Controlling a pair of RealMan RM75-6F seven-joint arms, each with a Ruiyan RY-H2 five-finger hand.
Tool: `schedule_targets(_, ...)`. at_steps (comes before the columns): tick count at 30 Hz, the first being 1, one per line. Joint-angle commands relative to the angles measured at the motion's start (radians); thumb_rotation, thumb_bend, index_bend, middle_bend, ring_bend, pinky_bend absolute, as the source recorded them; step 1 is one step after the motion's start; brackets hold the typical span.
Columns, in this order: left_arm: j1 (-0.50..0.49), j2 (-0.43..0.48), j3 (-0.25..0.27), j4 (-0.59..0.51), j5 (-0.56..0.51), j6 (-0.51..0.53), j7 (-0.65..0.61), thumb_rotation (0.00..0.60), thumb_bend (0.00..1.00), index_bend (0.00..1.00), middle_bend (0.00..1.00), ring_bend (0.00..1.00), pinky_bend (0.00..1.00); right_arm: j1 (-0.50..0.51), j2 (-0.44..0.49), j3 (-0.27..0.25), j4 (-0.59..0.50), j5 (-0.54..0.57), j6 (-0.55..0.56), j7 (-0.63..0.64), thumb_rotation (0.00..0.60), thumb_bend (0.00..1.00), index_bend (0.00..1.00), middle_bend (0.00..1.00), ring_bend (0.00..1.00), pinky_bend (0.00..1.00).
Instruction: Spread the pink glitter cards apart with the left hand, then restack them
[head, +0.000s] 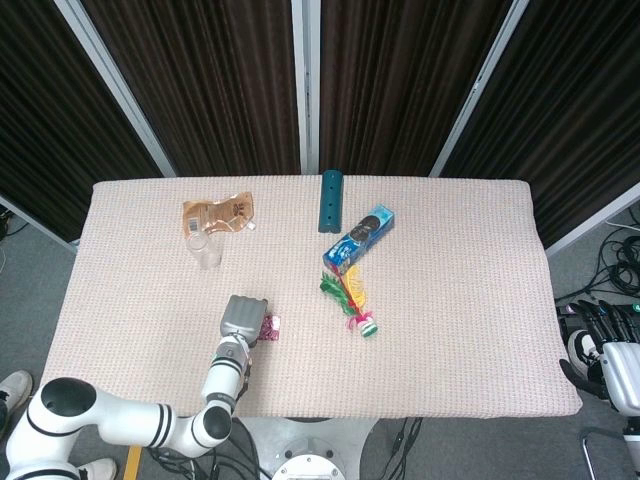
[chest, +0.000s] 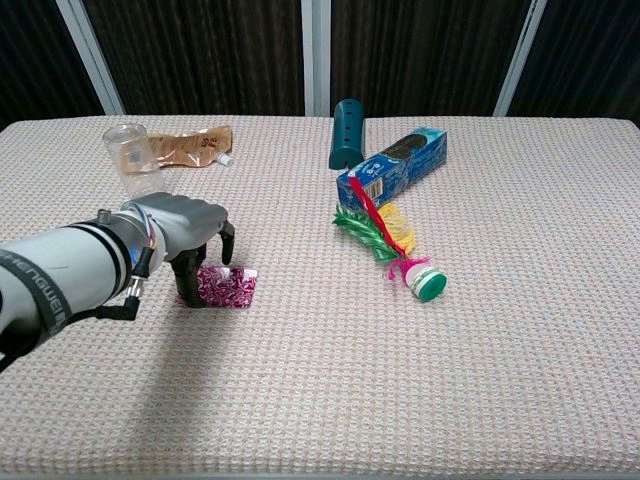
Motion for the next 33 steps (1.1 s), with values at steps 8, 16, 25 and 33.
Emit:
schedule_targets(8, 0.055, 0.09, 0.008, -0.085, 0.169, 0.05, -0.125, 0.6, 0.25, 0.34, 0.88, 0.92, 0.96, -0.005, 0.007, 0.003, 0.001, 0.0, 0.011, 0.006, 0.595, 0.18, 0.13, 0.1, 0.0, 0.0)
schedule_targets(16, 0.224, 0.308, 0.06, -0.124, 0.487, 0.126, -0.446, 0.6, 0.25, 0.34, 0.73, 0.75, 0.84, -0.009, 0.008, 0.005, 0.007, -0.001, 0.02, 0.017, 0.594, 0.18, 0.13, 0.1, 0.0, 0.0)
schedule_targets(25, 0.424, 0.455, 0.171, -0.088, 0.761, 0.291, -0.678, 0.6, 0.25, 0.34, 0.55, 0.5, 0.62, -0.008, 0.005, 0.007, 0.008, 0.001, 0.017, 0.014, 0.59, 0.18, 0.13, 0.1, 0.0, 0.0)
schedule_targets(33, 0.549, 0.542, 0.232, -0.012, 0.842, 0.316, -0.783, 0.6, 0.24, 0.29, 0.27, 0.23, 0.35, 0.001, -0.013, 0.007, 0.014, -0.013, 0.015, 0.002, 0.591, 0.18, 0.13, 0.06, 0.0, 0.0)
